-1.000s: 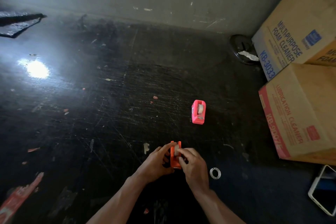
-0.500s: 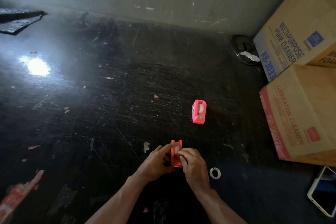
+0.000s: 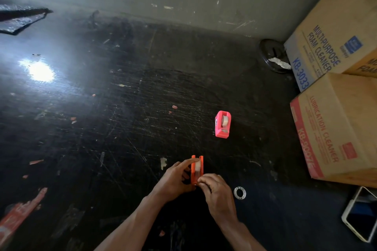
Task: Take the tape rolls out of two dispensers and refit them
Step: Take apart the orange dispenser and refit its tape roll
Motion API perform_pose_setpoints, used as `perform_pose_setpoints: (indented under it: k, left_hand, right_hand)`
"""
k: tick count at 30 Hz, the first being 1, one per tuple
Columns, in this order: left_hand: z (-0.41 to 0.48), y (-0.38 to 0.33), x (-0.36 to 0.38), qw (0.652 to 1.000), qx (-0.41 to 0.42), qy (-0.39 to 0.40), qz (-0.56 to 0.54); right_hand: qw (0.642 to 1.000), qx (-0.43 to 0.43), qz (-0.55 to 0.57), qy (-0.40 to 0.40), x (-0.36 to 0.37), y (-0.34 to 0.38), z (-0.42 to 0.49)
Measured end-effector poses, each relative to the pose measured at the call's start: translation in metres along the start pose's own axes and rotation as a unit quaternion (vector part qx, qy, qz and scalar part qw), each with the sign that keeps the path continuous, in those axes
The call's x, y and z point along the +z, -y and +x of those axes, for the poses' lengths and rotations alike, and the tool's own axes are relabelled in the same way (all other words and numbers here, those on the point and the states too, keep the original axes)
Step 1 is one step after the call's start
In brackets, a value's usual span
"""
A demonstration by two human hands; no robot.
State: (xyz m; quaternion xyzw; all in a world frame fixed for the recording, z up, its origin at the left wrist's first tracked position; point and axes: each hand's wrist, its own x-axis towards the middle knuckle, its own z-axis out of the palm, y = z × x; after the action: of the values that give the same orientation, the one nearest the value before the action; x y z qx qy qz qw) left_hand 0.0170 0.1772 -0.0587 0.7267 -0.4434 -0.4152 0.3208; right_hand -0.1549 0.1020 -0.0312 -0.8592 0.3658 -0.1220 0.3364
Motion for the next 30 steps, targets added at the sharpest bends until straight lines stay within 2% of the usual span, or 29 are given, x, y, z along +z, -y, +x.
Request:
perform_pose_setpoints:
  k: [30]
  left_hand:
    - [-0.003, -0.003, -0.01, 0.997, -0.02, 0.039, -0.059]
  right_hand:
    - [0.999, -0.022, -0.027, -0.031, 0.021, -0.023, -0.019]
